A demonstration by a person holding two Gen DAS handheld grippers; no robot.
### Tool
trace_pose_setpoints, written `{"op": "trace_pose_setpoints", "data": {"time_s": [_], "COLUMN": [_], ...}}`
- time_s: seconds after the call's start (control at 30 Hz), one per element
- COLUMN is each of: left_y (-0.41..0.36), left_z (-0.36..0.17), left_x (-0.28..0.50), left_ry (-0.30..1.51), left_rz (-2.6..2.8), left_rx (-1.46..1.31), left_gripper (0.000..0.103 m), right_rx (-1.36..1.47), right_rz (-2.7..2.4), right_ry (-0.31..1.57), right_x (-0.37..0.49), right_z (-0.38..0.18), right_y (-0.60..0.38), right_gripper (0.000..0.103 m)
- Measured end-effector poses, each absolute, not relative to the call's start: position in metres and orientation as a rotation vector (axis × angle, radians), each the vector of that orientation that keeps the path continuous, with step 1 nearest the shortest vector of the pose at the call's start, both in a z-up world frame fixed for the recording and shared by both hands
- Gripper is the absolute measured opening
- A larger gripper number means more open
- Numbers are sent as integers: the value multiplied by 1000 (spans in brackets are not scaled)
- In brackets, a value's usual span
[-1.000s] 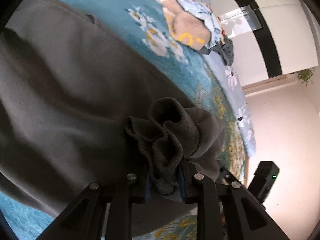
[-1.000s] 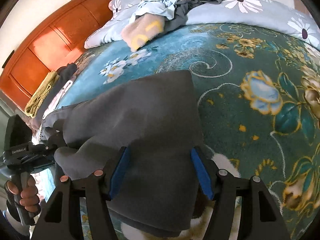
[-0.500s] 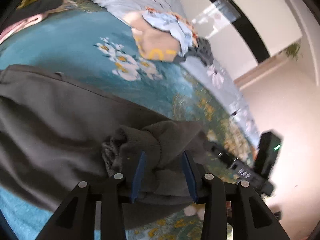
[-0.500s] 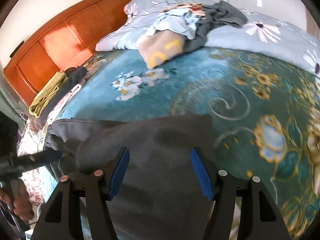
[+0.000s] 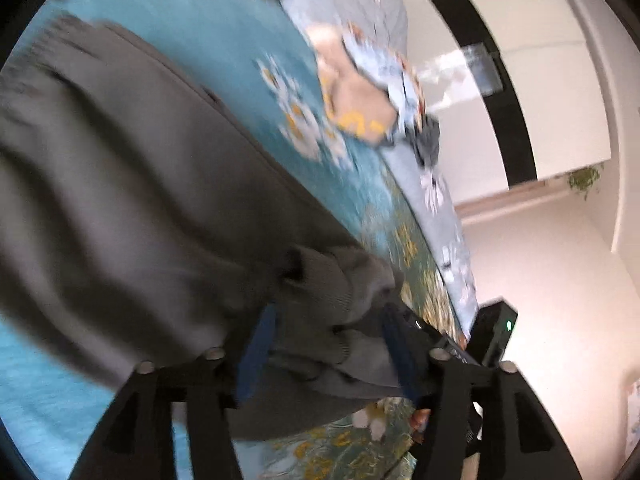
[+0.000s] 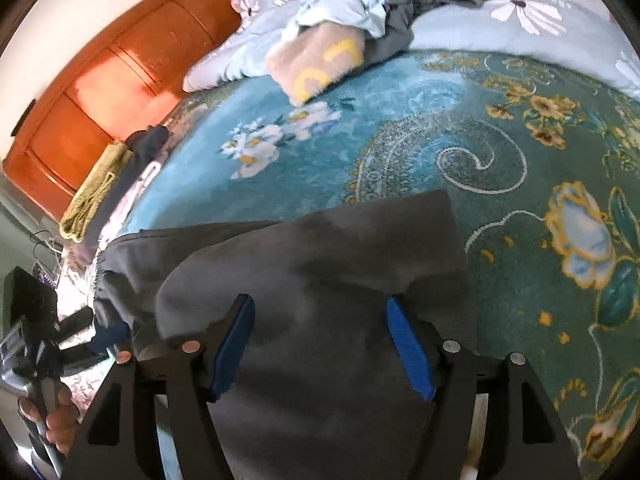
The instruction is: Fold clothes
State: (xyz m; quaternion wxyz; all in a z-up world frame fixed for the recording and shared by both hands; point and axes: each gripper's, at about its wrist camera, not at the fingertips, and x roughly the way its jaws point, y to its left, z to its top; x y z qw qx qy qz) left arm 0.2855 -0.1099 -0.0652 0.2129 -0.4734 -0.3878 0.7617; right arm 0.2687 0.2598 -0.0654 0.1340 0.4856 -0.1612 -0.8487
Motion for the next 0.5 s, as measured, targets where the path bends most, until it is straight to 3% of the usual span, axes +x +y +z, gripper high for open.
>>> {"op": "trace_pose_setpoints", "data": {"time_s": [0.03, 0.07, 0.23, 0.3, 0.37, 0.5], "left_y": [-124, -131, -156, -153, -145, -136], "left_z": [-61, -58, -42, -47, -58, -79], "left_x": [292, 296, 308, 303, 295, 289], "left_ry": [-1080, -1050, -826, -756, -717, -697], "left_rz": [2170, 2231, 2540, 2588, 2598, 2594], "left_rx": [-1298, -1299, -1319, -1354, -1392, -1465], "left_gripper": [71, 73, 88, 97, 103, 103], "right_rx": [1395, 1389, 1358, 1338, 1338, 1343], "right_rz": [-2461, -2457, -2520, -2592, -2622, -2679], "right_ry": [-465, -468, -368, -281, -261, -197], "right_x": [275, 280, 305, 312, 313, 314], "right_z": [-64, -65, -66, -66, -71, -79], "right_y": [259, 258, 250, 243, 240, 232], "right_gripper": [87, 90, 93, 103, 103, 103]}}
